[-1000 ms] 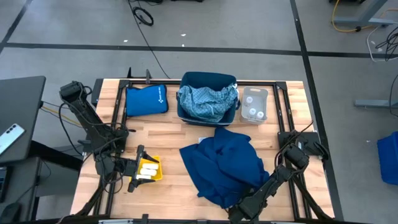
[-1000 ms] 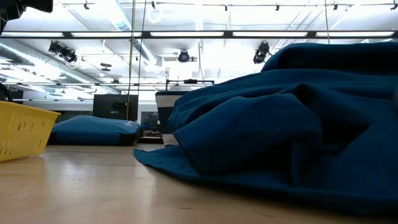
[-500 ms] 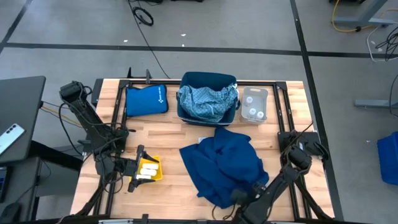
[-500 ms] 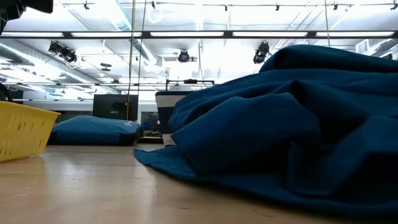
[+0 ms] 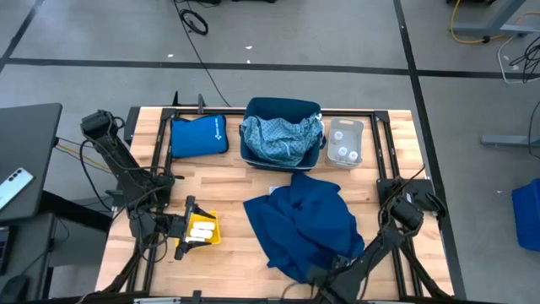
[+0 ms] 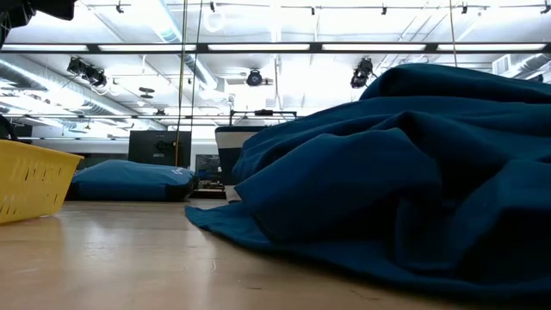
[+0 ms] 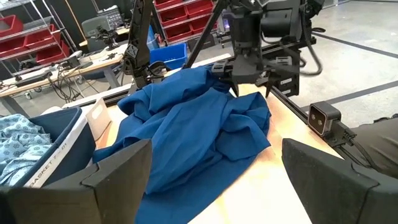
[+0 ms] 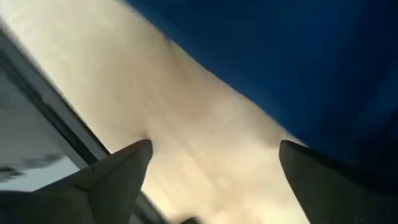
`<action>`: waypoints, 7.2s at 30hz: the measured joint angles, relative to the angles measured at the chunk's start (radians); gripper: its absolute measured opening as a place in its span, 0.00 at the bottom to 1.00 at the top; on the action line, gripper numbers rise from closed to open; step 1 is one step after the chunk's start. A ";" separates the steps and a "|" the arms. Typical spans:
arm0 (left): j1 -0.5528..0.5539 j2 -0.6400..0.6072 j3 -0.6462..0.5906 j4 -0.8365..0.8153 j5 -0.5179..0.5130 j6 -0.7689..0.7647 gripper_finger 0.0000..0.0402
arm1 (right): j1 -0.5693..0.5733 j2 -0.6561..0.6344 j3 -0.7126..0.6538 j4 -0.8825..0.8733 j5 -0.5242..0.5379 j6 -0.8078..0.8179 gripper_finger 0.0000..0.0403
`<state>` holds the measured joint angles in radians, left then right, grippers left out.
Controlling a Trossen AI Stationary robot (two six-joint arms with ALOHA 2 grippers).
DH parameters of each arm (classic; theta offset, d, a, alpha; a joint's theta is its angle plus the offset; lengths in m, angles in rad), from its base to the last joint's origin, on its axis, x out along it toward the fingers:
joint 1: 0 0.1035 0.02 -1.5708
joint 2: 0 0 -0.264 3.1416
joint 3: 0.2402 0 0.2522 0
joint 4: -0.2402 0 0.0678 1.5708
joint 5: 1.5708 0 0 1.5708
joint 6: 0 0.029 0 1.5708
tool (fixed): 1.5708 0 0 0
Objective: Pick & Place Medicine items
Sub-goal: Put the blue patient gown into the blue bin
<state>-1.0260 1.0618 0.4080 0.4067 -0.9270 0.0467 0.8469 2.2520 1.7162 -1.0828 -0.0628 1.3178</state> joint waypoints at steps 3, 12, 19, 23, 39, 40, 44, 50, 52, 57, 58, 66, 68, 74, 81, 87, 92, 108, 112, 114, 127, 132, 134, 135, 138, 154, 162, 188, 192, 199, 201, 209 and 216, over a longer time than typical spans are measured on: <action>0.000 0.000 0.000 -0.001 0.000 0.000 0.90 | -0.021 0.001 0.010 -0.039 -0.045 0.082 0.87; 0.000 0.000 0.001 -0.013 -0.016 -0.007 0.90 | -0.026 0.001 0.285 -0.227 0.160 -0.022 0.77; 0.000 0.000 0.001 -0.066 -0.045 -0.048 0.90 | -0.003 0.072 0.283 -0.242 0.243 -0.078 0.77; 0.000 0.000 0.001 -0.092 -0.065 -0.073 0.90 | 0.022 0.176 0.324 -0.222 0.239 -0.185 0.77; 0.000 0.000 0.001 -0.107 -0.068 -0.110 0.90 | 0.080 0.361 0.428 -0.510 0.682 -0.216 0.77; 0.000 0.000 0.001 -0.107 -0.068 -0.110 0.90 | 0.076 0.361 0.427 -0.509 0.683 -0.216 0.77; 0.000 0.000 0.001 -0.109 -0.068 -0.110 0.90 | 0.056 0.357 0.426 -0.504 0.678 -0.277 0.77; 0.000 0.000 0.001 -0.109 -0.068 -0.103 0.90 | -0.015 0.310 0.422 -0.493 0.629 -0.316 0.77; 0.000 0.000 0.001 -0.109 -0.068 -0.101 0.90 | -0.040 0.285 0.411 -0.486 0.631 -0.306 0.77; -0.002 0.001 0.001 -0.109 -0.067 -0.101 0.90 | -0.100 0.196 0.322 -0.486 0.578 -0.342 0.72; -0.002 0.001 0.000 -0.109 -0.067 -0.101 0.90 | -0.103 0.188 0.291 -0.484 0.535 -0.348 0.71; -0.002 0.001 0.000 -0.119 -0.044 -0.106 0.90 | -0.106 0.179 0.125 -0.433 0.419 -0.387 0.55; -0.002 0.001 0.000 -0.119 -0.041 -0.105 0.90 | -0.106 0.180 0.114 -0.423 0.420 -0.390 0.51; -0.002 0.001 0.000 -0.119 -0.041 -0.103 0.90 | -0.099 0.188 0.128 -0.478 0.485 -0.265 0.43; -0.002 0.001 0.000 -0.119 -0.041 -0.103 0.90 | -0.101 0.190 0.134 -0.487 0.490 -0.260 0.37; -0.002 0.001 0.000 -0.119 -0.041 -0.103 0.90 | -0.101 0.190 0.134 -0.488 0.492 -0.260 0.35; -0.002 0.001 0.000 -0.119 -0.041 -0.103 0.90 | -0.101 0.190 0.134 -0.488 0.488 -0.260 0.34; -0.002 0.001 0.000 -0.119 -0.040 -0.103 0.90 | -0.101 0.145 0.223 -0.486 0.688 -0.227 0.01; -0.002 0.001 0.000 -0.118 -0.040 -0.103 0.90 | -0.098 0.083 0.328 -0.486 0.840 -0.264 0.01; -0.002 0.001 0.000 -0.117 -0.040 -0.107 0.90 | -0.098 0.048 0.376 -0.486 0.912 -0.291 0.01; -0.002 0.001 0.000 -0.117 -0.033 -0.109 0.90 | -0.169 -0.171 0.501 -0.489 0.947 -0.487 0.00; -0.002 0.001 0.000 -0.117 -0.028 -0.109 0.90 | -0.238 -0.195 0.440 -0.488 0.777 -0.488 0.00; -0.002 0.001 0.000 -0.117 -0.020 -0.109 0.90 | -0.269 -0.194 0.395 -0.486 0.712 -0.500 0.00; -0.002 0.001 0.000 -0.117 -0.016 -0.109 0.90 | -0.286 -0.194 0.363 -0.480 0.672 -0.505 0.00; -0.002 0.001 0.000 -0.118 -0.015 -0.108 0.90 | -0.330 -0.193 0.249 -0.457 0.558 -0.517 0.01; -0.002 0.001 0.000 -0.119 -0.014 -0.107 0.90 | -0.439 -0.205 0.143 -0.226 0.112 -0.779 0.60; -0.002 0.001 0.000 -0.133 -0.014 -0.115 0.90 | -0.475 -0.266 0.330 -0.271 0.004 -0.807 0.64; -0.002 0.001 0.001 -0.156 -0.007 -0.137 0.90 | -0.523 -0.269 -0.174 0.064 -0.230 -0.815 0.77; -0.002 0.001 0.001 -0.157 -0.007 -0.140 0.90 | -0.524 -0.269 -0.292 0.278 -0.235 -0.815 0.83; -0.002 0.001 0.001 -0.183 -0.007 -0.163 0.90 | -0.521 -0.254 -0.523 0.698 -0.158 -0.671 0.87; -0.002 0.001 0.001 -0.189 -0.006 -0.167 0.90 | -0.512 -0.251 -0.552 0.752 -0.144 -0.663 0.87; -0.002 0.001 0.000 -0.204 -0.012 -0.171 0.90 | -0.494 -0.256 -0.570 0.777 -0.074 -0.670 0.78; -0.001 0.001 0.000 -0.203 -0.015 -0.171 0.90 | -0.482 -0.225 -0.570 0.839 -0.074 -0.682 0.17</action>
<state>-1.0271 1.0630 0.4084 0.2032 -0.9421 -0.1246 0.3653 2.0273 1.1461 -0.2442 -0.1365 0.6360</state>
